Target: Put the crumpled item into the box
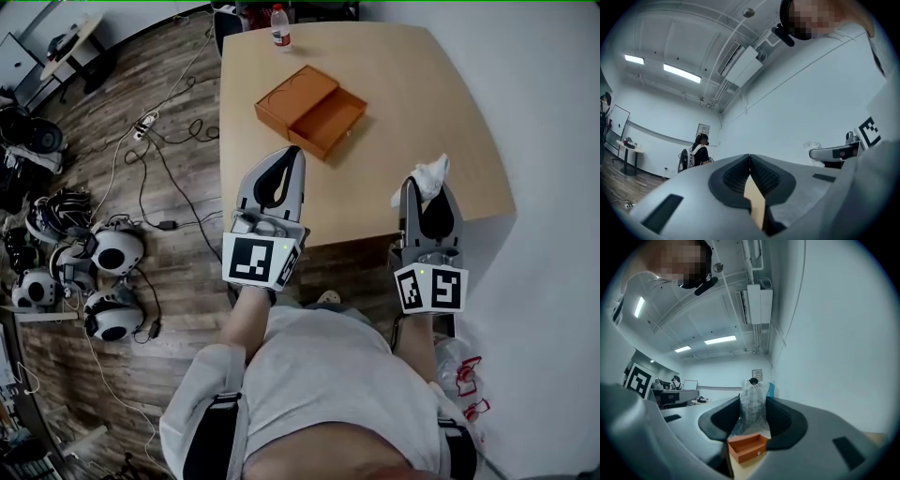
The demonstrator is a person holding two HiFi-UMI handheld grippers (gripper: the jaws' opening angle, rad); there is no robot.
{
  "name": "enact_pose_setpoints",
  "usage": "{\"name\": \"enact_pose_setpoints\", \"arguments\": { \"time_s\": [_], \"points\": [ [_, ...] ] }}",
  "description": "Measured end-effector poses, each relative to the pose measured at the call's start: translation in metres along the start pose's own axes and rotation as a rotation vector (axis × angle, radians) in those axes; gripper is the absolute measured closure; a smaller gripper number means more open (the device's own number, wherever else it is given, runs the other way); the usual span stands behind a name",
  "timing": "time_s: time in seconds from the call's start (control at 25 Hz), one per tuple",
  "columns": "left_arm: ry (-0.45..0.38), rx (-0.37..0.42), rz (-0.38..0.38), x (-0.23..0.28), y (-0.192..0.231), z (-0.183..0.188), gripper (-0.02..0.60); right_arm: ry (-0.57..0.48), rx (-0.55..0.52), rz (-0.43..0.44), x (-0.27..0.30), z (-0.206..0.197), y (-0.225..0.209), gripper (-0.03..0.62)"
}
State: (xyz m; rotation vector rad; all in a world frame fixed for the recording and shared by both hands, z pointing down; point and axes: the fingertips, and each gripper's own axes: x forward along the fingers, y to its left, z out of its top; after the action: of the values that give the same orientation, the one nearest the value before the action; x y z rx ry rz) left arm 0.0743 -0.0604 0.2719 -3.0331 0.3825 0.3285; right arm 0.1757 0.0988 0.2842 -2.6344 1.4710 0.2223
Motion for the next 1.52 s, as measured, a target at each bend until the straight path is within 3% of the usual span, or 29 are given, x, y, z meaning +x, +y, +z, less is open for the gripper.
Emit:
{"name": "enact_pose_setpoints", "arguments": {
  "time_s": [0.56,1.52],
  "points": [
    [0.048,0.014,0.075,0.001,0.008,-0.018,0.568,0.038,0.05,0.094,0.025,-0.025,0.003,0.436],
    [-0.01,0.013,0.063,0.067,0.103,-0.022,0.568,-0.013,0.033,0.078,0.133,-0.029,0.026,0.436]
  ]
}}
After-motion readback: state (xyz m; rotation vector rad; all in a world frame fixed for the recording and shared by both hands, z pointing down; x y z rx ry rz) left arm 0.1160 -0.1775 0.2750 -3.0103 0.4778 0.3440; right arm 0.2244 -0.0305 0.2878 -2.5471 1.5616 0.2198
